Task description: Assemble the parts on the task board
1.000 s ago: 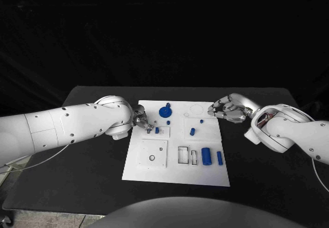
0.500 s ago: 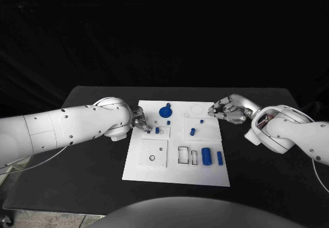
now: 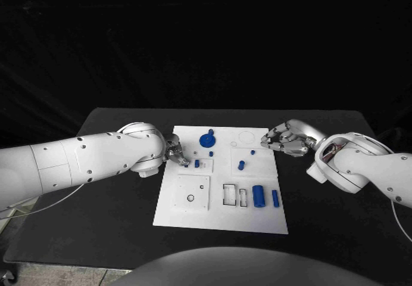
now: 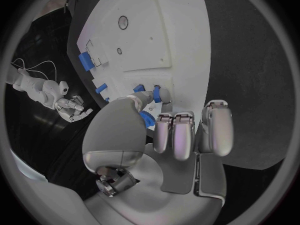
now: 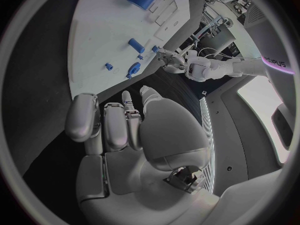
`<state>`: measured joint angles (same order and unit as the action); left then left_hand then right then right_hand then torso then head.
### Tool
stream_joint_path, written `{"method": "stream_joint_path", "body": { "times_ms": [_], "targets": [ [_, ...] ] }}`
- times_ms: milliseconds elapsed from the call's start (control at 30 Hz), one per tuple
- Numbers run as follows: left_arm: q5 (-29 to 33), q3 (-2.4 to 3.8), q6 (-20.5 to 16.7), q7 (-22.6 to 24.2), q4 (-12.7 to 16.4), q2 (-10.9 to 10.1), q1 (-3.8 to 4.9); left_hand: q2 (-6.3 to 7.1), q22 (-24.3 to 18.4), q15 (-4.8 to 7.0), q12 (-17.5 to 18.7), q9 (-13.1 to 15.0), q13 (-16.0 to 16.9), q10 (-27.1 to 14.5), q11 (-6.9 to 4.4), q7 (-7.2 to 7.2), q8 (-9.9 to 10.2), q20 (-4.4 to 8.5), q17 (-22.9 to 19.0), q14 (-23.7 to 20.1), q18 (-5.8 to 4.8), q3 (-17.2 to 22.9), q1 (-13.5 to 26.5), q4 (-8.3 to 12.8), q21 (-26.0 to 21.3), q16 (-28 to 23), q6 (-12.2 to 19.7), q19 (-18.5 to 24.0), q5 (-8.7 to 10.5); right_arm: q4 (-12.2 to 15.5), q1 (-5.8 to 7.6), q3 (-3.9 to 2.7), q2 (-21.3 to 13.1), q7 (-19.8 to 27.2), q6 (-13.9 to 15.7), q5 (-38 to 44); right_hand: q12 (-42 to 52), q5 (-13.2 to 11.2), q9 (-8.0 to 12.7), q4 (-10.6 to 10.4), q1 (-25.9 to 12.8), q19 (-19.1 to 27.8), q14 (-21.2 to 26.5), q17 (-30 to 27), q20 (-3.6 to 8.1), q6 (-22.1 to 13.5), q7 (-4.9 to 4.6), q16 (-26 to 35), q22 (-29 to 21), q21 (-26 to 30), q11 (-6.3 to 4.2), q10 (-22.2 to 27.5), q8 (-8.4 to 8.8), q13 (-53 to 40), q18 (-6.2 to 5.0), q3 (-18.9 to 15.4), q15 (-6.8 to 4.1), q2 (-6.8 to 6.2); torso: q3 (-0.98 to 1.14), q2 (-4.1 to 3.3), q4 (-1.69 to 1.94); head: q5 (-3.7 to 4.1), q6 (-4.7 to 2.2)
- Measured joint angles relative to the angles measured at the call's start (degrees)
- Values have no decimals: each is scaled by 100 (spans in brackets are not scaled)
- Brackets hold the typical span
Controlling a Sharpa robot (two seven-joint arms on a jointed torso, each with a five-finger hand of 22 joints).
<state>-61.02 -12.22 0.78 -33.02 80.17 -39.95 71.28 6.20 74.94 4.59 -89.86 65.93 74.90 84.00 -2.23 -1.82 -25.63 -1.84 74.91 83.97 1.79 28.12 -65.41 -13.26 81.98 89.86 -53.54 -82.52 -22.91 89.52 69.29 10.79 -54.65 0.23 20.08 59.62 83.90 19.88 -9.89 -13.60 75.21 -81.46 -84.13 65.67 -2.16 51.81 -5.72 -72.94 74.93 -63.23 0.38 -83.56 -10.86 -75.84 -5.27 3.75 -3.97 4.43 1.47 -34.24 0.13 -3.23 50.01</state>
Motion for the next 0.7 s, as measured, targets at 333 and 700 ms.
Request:
{"method": "stream_joint_path", "body": {
  "times_ms": [333,700],
  "targets": [
    [-29,1,38,-3,9,0,2,-83,-1,0,0,20,0,0,0,-1,0,-12,0,0,0,-135,82,-6,-32,0,0,12,129,-16,-13,1,12,-8,-62,-2,-92,65,10,16,129,21,-9,-7,-21,0,0,0,-1,35,12,12,0,-827,0,16,9,82,0,1,-1,-3,0],
    [-35,1,97,-8,-5,0,2,-336,-1,-41,0,-17,0,1,42,-31,119,-41,-1,1,0,-1249,1107,-344,-56,0,-33,42,1588,-32,-24,1,21,-13,-109,-4,-69,426,43,142,218,21,10,-28,-21,40,-1,0,-1,58,8,8,0,-820,0,142,29,-7,1,2,-1,-5,0]
  ]
}}
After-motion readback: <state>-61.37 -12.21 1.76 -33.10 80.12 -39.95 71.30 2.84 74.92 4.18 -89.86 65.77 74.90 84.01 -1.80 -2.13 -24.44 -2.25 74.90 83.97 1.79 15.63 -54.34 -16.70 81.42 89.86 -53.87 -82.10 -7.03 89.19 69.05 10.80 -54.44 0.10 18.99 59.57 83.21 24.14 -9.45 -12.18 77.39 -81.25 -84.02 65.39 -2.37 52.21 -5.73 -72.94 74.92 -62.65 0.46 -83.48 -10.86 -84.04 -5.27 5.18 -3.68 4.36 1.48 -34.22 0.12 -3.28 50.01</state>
